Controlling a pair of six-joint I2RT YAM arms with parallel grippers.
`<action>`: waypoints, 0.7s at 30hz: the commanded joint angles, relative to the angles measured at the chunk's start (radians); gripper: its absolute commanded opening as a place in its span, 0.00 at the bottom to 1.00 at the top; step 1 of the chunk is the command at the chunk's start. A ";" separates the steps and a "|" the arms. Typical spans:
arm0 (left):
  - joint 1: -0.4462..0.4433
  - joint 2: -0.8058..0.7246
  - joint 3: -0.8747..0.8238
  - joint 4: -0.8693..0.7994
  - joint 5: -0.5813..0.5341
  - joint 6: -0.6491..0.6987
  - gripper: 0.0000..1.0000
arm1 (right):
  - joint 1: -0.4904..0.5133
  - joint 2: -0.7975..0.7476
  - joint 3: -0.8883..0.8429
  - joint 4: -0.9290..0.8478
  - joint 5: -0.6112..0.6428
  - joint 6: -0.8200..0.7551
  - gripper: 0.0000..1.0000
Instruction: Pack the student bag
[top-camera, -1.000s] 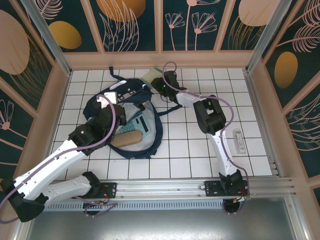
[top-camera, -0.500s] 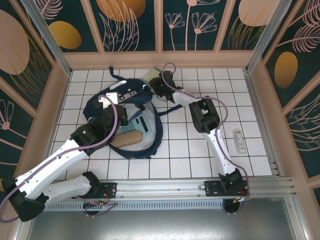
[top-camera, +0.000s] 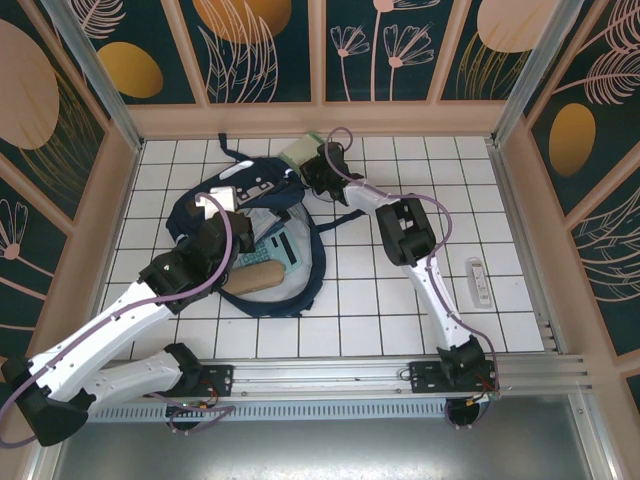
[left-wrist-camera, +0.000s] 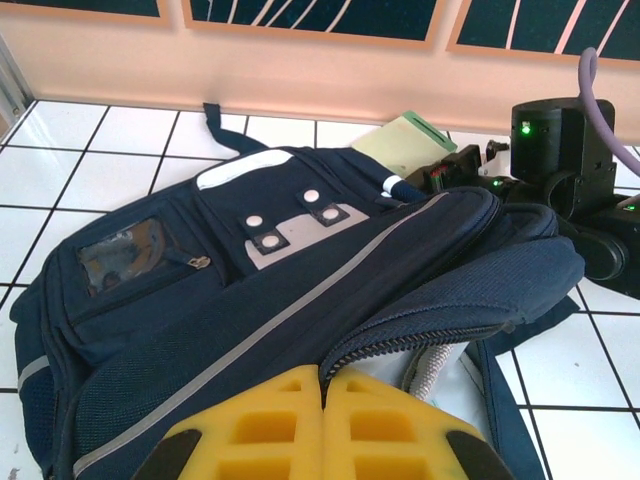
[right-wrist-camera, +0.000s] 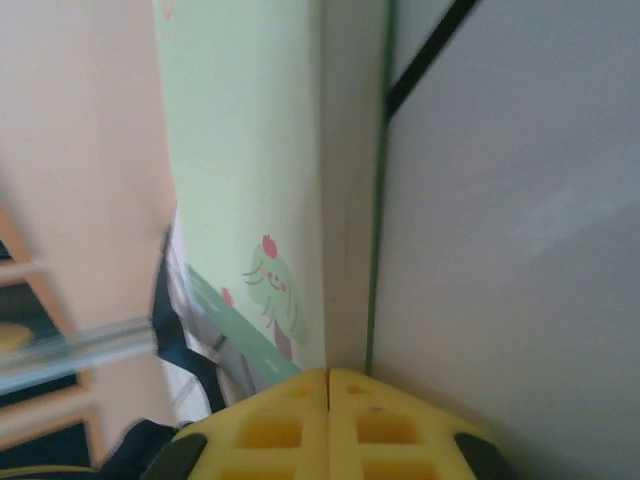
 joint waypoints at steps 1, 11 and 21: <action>-0.002 -0.029 0.002 0.068 -0.025 -0.025 0.00 | -0.005 0.006 0.005 -0.029 0.021 -0.012 0.00; -0.002 -0.031 -0.022 0.070 -0.030 -0.028 0.00 | -0.013 -0.315 -0.437 0.161 0.136 -0.099 0.00; -0.003 -0.043 -0.020 0.064 -0.026 -0.036 0.00 | -0.037 -0.536 -0.740 0.224 0.135 -0.191 0.00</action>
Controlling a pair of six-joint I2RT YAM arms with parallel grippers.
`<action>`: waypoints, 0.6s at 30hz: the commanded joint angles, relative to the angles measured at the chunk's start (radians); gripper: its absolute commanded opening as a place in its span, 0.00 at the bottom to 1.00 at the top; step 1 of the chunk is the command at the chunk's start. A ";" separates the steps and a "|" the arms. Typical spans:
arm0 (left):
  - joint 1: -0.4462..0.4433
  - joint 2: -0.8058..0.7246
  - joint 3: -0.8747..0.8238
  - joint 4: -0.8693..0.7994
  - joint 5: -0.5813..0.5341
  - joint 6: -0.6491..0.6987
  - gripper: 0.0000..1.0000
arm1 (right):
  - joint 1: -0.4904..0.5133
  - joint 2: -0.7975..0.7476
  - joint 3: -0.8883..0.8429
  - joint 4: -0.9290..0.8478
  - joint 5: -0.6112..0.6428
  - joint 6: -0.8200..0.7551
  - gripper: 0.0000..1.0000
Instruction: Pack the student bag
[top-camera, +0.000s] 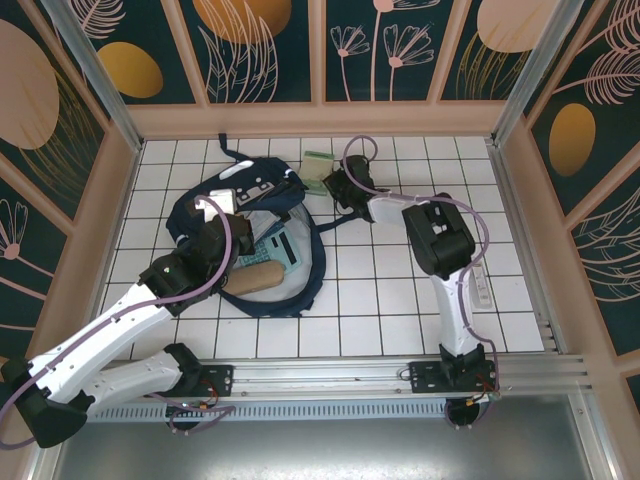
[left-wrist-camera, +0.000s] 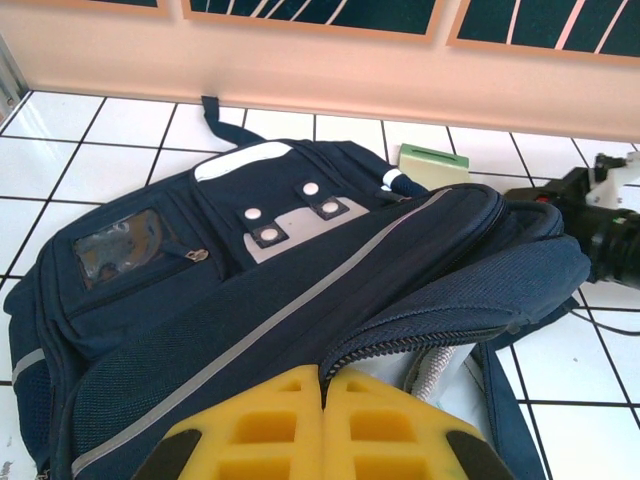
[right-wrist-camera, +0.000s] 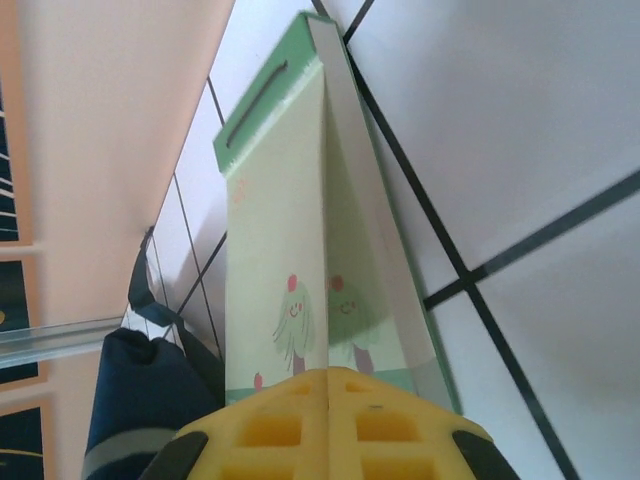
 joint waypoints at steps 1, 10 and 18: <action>-0.003 -0.030 0.003 0.054 -0.030 -0.025 0.00 | -0.015 -0.100 -0.100 0.051 0.006 -0.058 0.00; -0.002 -0.020 0.008 0.067 -0.031 -0.015 0.00 | -0.052 -0.346 -0.420 0.035 -0.081 -0.220 0.00; -0.003 -0.010 0.012 0.088 -0.054 0.005 0.00 | -0.018 -0.388 -0.356 -0.208 0.009 -0.555 0.47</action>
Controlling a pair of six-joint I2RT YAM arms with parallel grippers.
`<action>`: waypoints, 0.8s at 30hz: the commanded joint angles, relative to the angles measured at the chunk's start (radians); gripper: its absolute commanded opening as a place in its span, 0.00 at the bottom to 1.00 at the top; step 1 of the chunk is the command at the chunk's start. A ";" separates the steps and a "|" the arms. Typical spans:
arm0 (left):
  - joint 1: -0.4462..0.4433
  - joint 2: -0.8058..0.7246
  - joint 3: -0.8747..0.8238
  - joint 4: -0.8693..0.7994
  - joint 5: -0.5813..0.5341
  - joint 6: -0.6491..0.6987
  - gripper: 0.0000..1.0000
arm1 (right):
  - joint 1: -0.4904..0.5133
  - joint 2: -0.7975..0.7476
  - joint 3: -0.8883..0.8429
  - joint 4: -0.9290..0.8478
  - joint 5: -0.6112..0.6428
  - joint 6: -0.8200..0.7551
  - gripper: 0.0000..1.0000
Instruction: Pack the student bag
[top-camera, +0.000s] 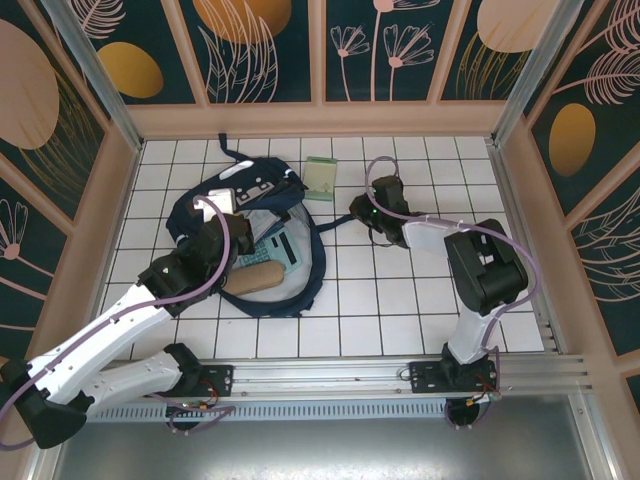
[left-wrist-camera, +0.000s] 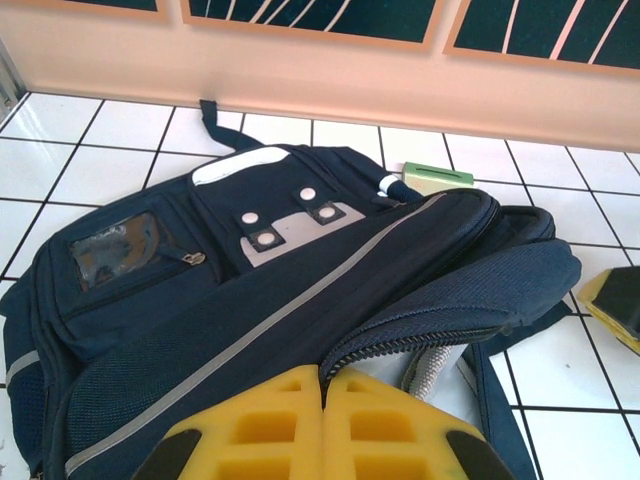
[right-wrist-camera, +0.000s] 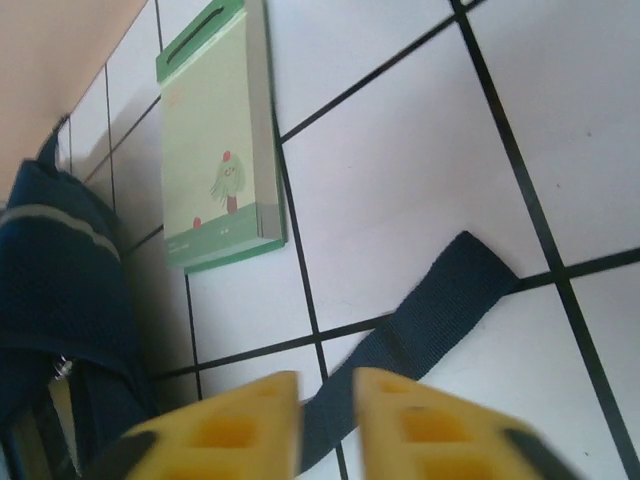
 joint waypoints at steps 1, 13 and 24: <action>-0.003 -0.009 0.009 0.079 -0.053 0.009 0.00 | 0.038 0.021 0.090 -0.129 0.071 -0.185 0.56; -0.003 -0.066 -0.012 0.083 -0.055 -0.002 0.00 | 0.122 0.361 0.563 -0.315 0.286 -0.237 0.99; -0.003 -0.064 -0.024 0.085 -0.034 -0.008 0.00 | 0.175 0.550 0.833 -0.395 0.422 -0.281 0.99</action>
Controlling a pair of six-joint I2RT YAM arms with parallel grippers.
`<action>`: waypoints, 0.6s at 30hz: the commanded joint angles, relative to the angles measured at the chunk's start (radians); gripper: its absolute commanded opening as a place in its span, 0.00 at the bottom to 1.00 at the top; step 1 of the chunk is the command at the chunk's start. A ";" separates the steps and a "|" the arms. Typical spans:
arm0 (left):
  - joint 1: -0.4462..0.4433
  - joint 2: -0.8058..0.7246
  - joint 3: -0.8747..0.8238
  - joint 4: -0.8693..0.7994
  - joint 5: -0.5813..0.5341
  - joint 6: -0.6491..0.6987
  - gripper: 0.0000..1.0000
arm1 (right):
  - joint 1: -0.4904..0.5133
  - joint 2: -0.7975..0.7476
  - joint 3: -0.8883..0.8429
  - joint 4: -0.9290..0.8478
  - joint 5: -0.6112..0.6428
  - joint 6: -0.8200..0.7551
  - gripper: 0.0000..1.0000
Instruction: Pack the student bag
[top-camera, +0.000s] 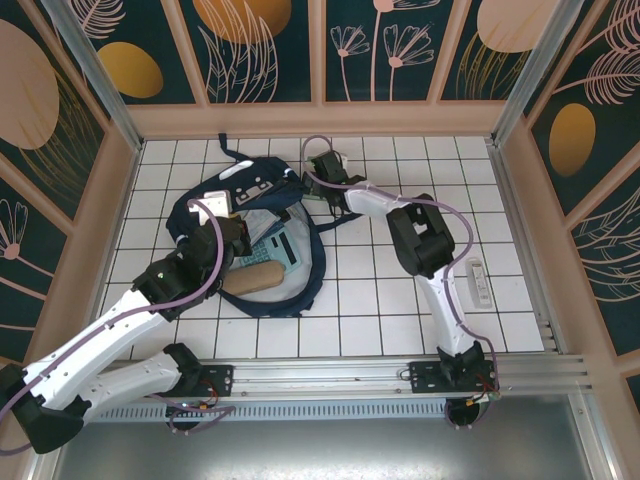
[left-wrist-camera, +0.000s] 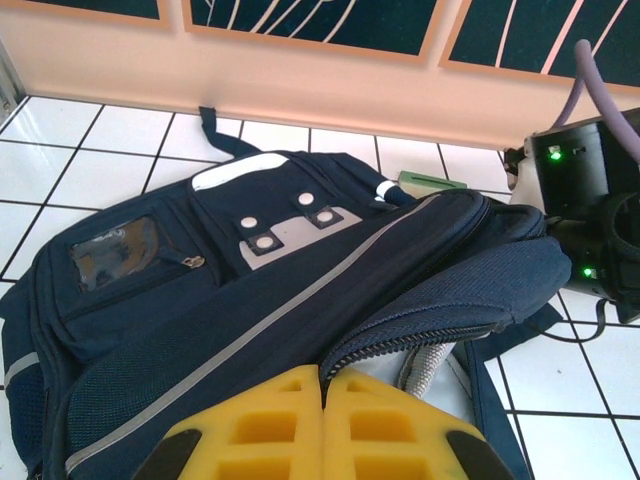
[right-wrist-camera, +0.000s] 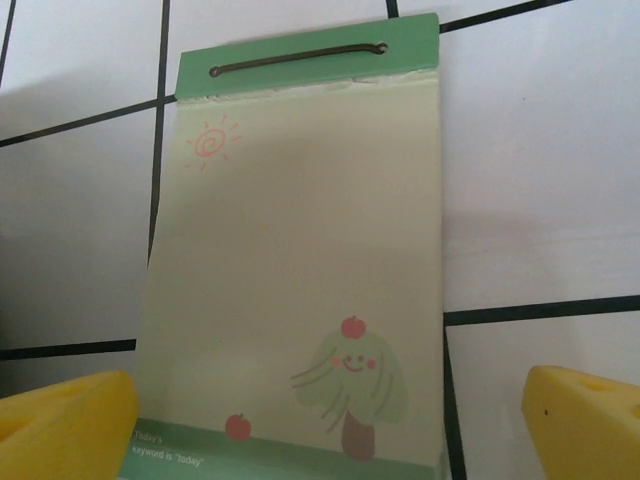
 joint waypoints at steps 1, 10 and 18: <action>-0.003 -0.024 -0.002 0.075 -0.033 -0.009 0.00 | 0.021 0.018 0.064 -0.036 0.088 -0.036 0.99; -0.002 -0.020 -0.004 0.078 -0.030 -0.007 0.00 | 0.034 0.230 0.351 -0.242 0.088 -0.090 0.99; -0.002 -0.020 -0.004 0.073 -0.032 -0.007 0.00 | 0.020 0.227 0.347 -0.327 0.216 -0.055 0.99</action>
